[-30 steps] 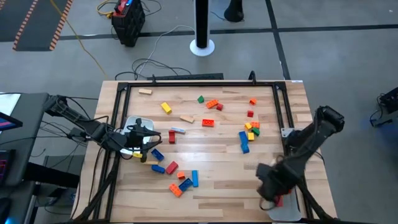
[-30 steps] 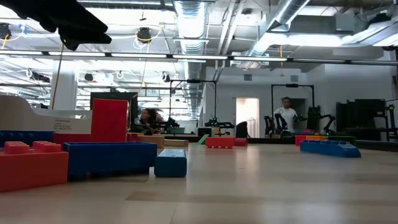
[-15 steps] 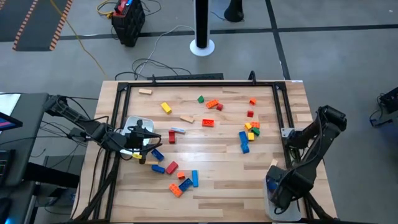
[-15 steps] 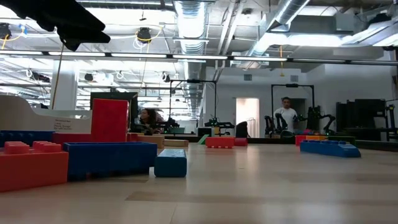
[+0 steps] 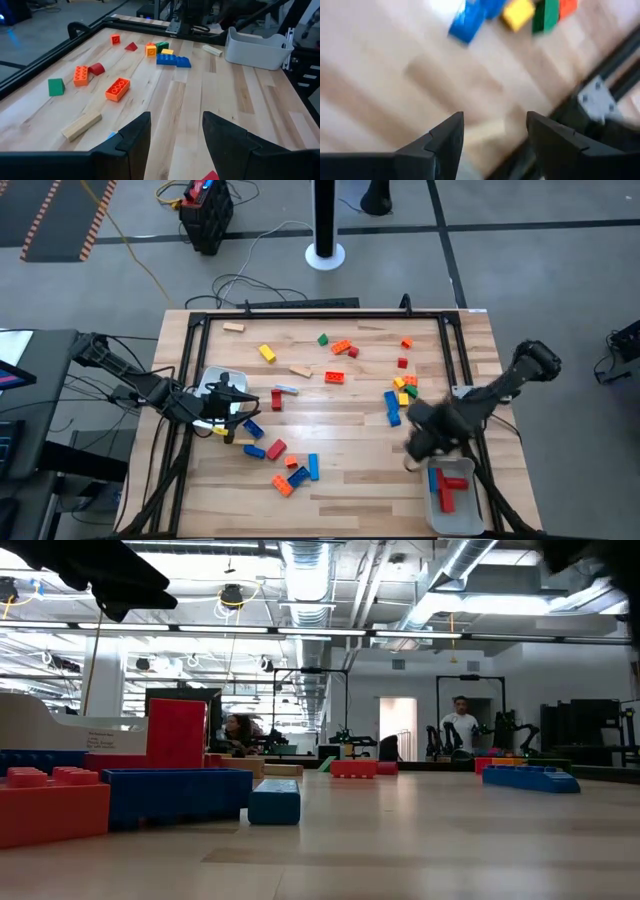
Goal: Sort blocks by size
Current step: Put the yellow small block into the white bin
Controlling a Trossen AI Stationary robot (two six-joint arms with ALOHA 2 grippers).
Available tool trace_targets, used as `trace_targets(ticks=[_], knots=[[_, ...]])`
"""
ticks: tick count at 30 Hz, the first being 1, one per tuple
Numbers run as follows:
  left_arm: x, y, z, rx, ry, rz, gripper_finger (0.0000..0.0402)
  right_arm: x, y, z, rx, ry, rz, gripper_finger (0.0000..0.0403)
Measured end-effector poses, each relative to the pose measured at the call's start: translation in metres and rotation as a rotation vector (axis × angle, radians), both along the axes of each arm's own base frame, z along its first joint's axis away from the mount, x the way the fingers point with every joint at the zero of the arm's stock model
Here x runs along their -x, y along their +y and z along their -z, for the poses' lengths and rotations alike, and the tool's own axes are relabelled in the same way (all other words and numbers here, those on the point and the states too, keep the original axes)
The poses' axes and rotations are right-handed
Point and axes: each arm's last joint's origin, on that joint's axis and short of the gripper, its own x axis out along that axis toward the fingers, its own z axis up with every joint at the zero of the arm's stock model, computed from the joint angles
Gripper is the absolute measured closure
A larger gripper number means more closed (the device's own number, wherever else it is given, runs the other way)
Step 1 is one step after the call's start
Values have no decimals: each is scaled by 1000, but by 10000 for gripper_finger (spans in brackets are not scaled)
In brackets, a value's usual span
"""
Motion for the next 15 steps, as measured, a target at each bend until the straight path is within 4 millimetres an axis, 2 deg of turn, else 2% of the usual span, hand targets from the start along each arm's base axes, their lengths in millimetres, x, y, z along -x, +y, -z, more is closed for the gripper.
trace_targets(ticks=[4,8,11,15], knots=[[0,0,0,8,-4,-20,227,-15,-29,33,5,1,-2,154],[0,1,3,29,-5,-51,227,-10,-59,70,36,15,48,154],[0,1,4,41,-2,-56,227,-7,-76,85,25,-55,110,154],[0,1,4,44,-3,-58,227,-5,-90,92,10,-130,177,154]])
